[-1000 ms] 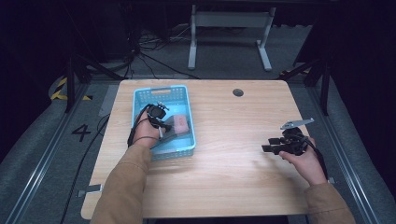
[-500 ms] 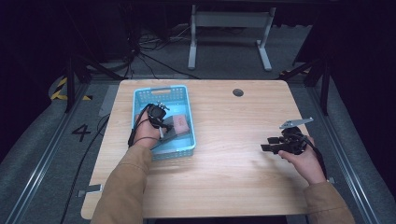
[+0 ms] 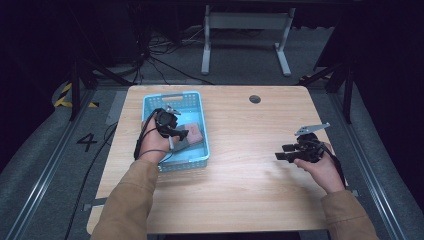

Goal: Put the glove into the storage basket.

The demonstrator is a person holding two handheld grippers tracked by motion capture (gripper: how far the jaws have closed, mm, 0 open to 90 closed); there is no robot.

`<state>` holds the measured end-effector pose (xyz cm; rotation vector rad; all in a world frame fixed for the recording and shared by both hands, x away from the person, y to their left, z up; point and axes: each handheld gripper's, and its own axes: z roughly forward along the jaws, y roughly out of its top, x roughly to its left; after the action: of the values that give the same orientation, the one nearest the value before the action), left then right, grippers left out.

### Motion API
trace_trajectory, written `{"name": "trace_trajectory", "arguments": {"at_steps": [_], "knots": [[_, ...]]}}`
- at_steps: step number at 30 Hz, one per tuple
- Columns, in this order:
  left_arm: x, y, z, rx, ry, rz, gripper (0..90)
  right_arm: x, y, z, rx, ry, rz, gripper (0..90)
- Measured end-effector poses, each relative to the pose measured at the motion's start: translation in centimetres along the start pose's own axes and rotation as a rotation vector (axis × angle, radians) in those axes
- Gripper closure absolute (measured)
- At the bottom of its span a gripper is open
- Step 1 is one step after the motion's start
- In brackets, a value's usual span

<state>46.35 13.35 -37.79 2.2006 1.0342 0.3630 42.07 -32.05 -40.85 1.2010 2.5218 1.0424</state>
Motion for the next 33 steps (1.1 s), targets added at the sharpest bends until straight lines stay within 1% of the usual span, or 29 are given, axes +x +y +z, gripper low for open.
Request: {"name": "trace_trajectory", "arguments": {"at_steps": [2, 4, 8, 9, 11, 14, 15, 18, 20, 21, 23, 24, 26, 27, 29, 31, 33], "knots": [[-0.6, -0.2, -0.9, -0.007, -0.02, 0.006, 44.4, 0.0, 0.1, 0.2, 0.002, 0.007, -0.002, 47.5], [-1.3, -0.5, -1.6, -0.012, -0.041, 0.025, 44.2, 0.1, 0.3, 0.3, 0.004, 0.008, -0.007, 47.4], [-2.7, -1.1, -3.0, -0.031, -0.063, 0.054, 42.6, 0.2, 0.6, 0.5, 0.001, 0.013, -0.013, 47.1], [-3.2, -1.3, -3.4, -0.038, -0.071, 0.068, 42.3, 0.2, 0.6, 0.5, 0.002, 0.013, -0.014, 47.1], [-4.0, -1.7, -4.0, -0.047, -0.093, 0.083, 42.1, 0.2, 0.6, 0.5, 0.003, 0.01, -0.017, 46.8], [-5.0, -2.5, -4.5, -0.054, -0.137, 0.095, 41.9, 0.4, 0.4, 0.3, 0.0, 0.007, -0.02, 46.7], [-5.4, -2.7, -4.7, -0.064, -0.147, 0.093, 41.8, 0.4, 0.3, 0.2, -0.001, 0.002, -0.025, 46.5], [-6.5, -3.3, -5.4, -0.089, -0.176, 0.104, 41.1, 0.2, -0.2, -0.1, -0.003, -0.007, -0.019, 46.4], [-7.1, -3.6, -5.7, -0.102, -0.192, 0.11, 40.1, 0.1, -0.5, -0.1, -0.003, -0.011, -0.021, 46.2], [-7.5, -3.8, -5.9, -0.107, -0.207, 0.119, 40.0, 0.1, -0.6, -0.1, 0.0, -0.014, -0.021, 46.1], [-8.1, -4.2, -6.1, -0.116, -0.224, 0.131, 39.8, 0.1, -0.9, -0.1, 0.002, -0.021, -0.026, 45.8], [-8.4, -4.4, -6.1, -0.12, -0.233, 0.136, 39.6, 0.1, -1.0, -0.2, 0.005, -0.024, -0.028, 45.8], [-8.5, -4.9, -6.1, -0.122, -0.266, 0.139, 40.0, 0.2, -1.3, -0.3, 0.002, -0.027, -0.033, 45.8], [-8.5, -5.2, -6.0, -0.121, -0.278, 0.132, 40.2, 0.3, -1.4, -0.4, -0.002, -0.028, -0.038, 45.8], [-8.6, -5.7, -5.9, -0.106, -0.276, 0.141, 39.3, 0.5, -1.7, -0.5, -0.007, -0.019, -0.045, 45.8], [-8.8, -6.2, -5.8, -0.103, -0.288, 0.136, 38.6, 0.8, -2.0, -0.6, -0.011, -0.016, -0.057, 45.8], [-9.1, -6.8, -5.7, -0.096, -0.292, 0.141, 37.3, 1.0, -2.2, -0.6, -0.018, -0.011, -0.071, 45.8]]}}
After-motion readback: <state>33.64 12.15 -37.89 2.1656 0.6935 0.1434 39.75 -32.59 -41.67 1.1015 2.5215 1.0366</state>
